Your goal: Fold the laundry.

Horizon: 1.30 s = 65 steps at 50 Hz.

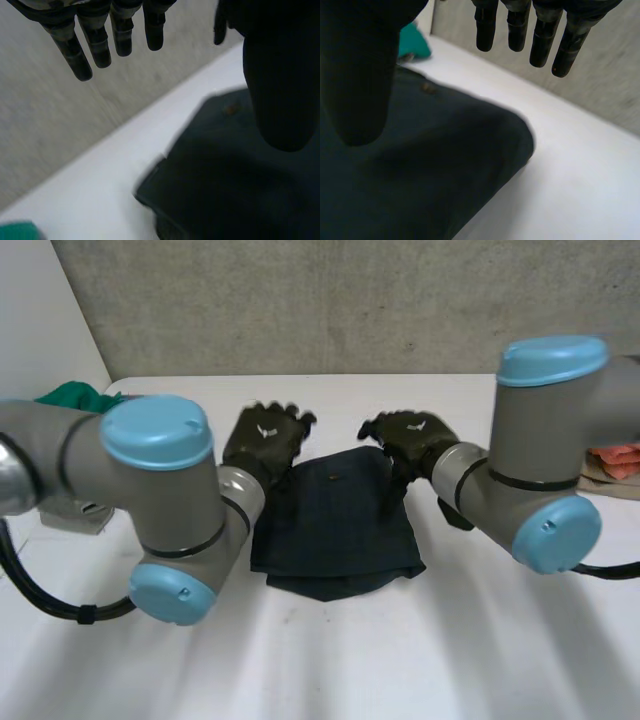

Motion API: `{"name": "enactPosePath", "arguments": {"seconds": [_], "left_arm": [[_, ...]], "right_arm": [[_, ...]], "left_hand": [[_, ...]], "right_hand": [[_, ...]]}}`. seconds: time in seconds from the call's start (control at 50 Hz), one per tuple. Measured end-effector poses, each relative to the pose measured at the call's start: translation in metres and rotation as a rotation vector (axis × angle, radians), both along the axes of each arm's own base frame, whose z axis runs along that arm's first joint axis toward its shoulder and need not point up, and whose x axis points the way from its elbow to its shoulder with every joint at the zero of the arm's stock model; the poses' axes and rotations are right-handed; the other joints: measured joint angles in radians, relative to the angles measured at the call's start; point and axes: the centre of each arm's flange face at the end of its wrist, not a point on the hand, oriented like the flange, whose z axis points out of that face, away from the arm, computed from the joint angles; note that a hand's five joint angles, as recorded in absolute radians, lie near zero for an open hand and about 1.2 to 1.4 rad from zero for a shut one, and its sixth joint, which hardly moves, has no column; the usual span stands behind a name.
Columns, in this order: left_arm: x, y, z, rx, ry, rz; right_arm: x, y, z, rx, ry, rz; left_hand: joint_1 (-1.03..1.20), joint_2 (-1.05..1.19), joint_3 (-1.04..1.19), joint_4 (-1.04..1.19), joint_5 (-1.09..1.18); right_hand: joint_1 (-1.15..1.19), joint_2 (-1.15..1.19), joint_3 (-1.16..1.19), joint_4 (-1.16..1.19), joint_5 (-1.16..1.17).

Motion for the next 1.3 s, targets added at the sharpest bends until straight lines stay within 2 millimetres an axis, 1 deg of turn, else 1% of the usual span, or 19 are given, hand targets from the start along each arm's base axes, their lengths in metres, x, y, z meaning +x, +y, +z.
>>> {"name": "enactPosePath", "arguments": {"seconds": [0.14, 0.18, 0.26, 0.32, 0.38, 0.42, 0.5, 0.54, 0.56, 0.64, 0.68, 0.72, 0.76, 0.82, 0.84, 0.9, 0.98, 1.14, 1.3], "left_arm": [[0.003, -0.001, -0.046, 0.165, -0.130, 0.008], [0.004, -0.001, -0.052, 0.190, -0.151, 0.009], [0.005, 0.000, -0.057, 0.209, -0.167, 0.007], [0.004, -0.001, -0.056, 0.206, -0.166, 0.002], [0.002, -0.002, -0.051, 0.188, -0.162, -0.012], [-0.001, -0.003, -0.046, 0.169, -0.161, -0.031], [-0.007, -0.001, -0.033, 0.125, -0.157, -0.081], [-0.007, 0.000, -0.028, 0.114, -0.153, -0.092], [-0.008, 0.001, -0.015, 0.086, -0.137, -0.105], [-0.003, 0.007, 0.028, 0.002, -0.075, -0.134], [0.001, 0.011, 0.048, -0.037, -0.043, -0.155], [0.004, 0.015, 0.060, -0.059, -0.024, -0.178], [0.009, 0.022, 0.073, -0.082, 0.001, -0.233], [0.013, 0.032, 0.082, -0.087, 0.022, -0.328], [0.015, 0.038, 0.084, -0.083, 0.031, -0.392], [0.018, 0.044, 0.085, -0.071, 0.043, -0.466], [0.024, 0.048, 0.084, -0.046, 0.059, -0.524], [0.026, 0.046, 0.083, -0.028, 0.073, -0.516], [0.025, 0.045, 0.083, -0.030, 0.076, -0.508]], "right_arm": [[0.007, -0.005, -0.046, 0.093, 0.122, 0.052], [0.006, -0.006, -0.057, 0.085, 0.181, 0.057], [0.003, -0.007, -0.068, 0.054, 0.268, 0.054], [0.000, -0.010, -0.070, 0.007, 0.326, 0.037], [-0.001, -0.014, -0.059, -0.061, 0.316, 0.010], [-0.001, -0.016, -0.042, -0.128, 0.273, -0.011], [-0.001, -0.011, -0.012, -0.223, 0.169, -0.038], [-0.002, -0.009, -0.006, -0.240, 0.146, -0.042], [-0.003, -0.005, 0.003, -0.262, 0.114, -0.048], [-0.010, 0.012, 0.017, -0.283, 0.069, -0.055], [-0.015, 0.024, 0.018, -0.274, 0.065, -0.052], [-0.018, 0.033, 0.015, -0.260, 0.070, -0.047], [-0.021, 0.045, 0.008, -0.235, 0.083, -0.035], [-0.023, 0.062, -0.008, -0.203, 0.101, -0.011], [-0.023, 0.073, -0.020, -0.189, 0.109, 0.009], [-0.021, 0.082, -0.033, -0.188, 0.111, 0.029], [-0.014, 0.095, -0.063, -0.228, 0.098, 0.066], [0.005, 0.090, -0.104, -0.323, 0.096, 0.104], [0.020, 0.070, -0.112, -0.395, 0.118, 0.109]], "left_hand": [[0.000, 0.000, 0.000, 0.000, 0.000], [0.000, 0.000, 0.000, 0.000, 0.000], [0.000, 0.000, 0.000, 0.000, 0.000], [0.000, 0.000, 0.000, 0.000, 0.000], [0.000, 0.000, 0.000, 0.000, 0.000], [0.000, 0.000, 0.000, 0.000, 0.000], [0.000, 0.000, 0.000, 0.000, 0.000], [0.000, 0.000, 0.000, 0.000, 0.000], [0.000, 0.000, 0.000, 0.000, 0.000], [0.000, 0.000, 0.000, 0.000, 0.000], [0.000, 0.000, 0.000, 0.000, 0.000], [0.000, 0.000, 0.000, 0.000, 0.000], [0.000, 0.000, 0.000, 0.000, 0.000], [0.000, 0.000, 0.000, 0.000, 0.000], [0.000, 0.000, 0.000, 0.000, 0.000], [0.000, 0.000, 0.000, 0.000, 0.000], [0.000, 0.000, 0.000, 0.000, 0.000], [0.000, 0.000, 0.000, 0.000, 0.000], [0.000, 0.000, 0.000, 0.000, 0.000]], "right_hand": [[0.001, 0.000, 0.011, 0.000, 0.000], [0.001, 0.000, 0.011, 0.000, 0.000], [0.001, 0.000, 0.011, 0.000, 0.000], [0.007, 0.025, 0.037, 0.000, 0.035], [0.009, 0.029, 0.037, 0.000, 0.037], [0.010, 0.029, 0.037, 0.000, 0.036], [0.006, 0.026, 0.034, -0.001, 0.021], [0.006, 0.025, 0.034, -0.002, 0.016], [0.003, 0.014, 0.016, -0.003, 0.000], [-0.019, -0.013, -0.013, -0.011, -0.009], [-0.028, -0.025, -0.026, -0.019, -0.009], [-0.028, -0.025, -0.026, -0.019, -0.009], [-0.028, -0.025, -0.026, -0.019, -0.009], [-0.028, -0.025, -0.027, -0.019, -0.009], [-0.028, -0.025, -0.026, -0.019, -0.009], [-0.028, -0.025, -0.026, -0.019, -0.009], [-0.028, -0.025, -0.027, -0.019, -0.009], [-0.028, -0.025, -0.026, -0.019, -0.009], [-0.020, -0.012, -0.007, -0.014, -0.003]]}}
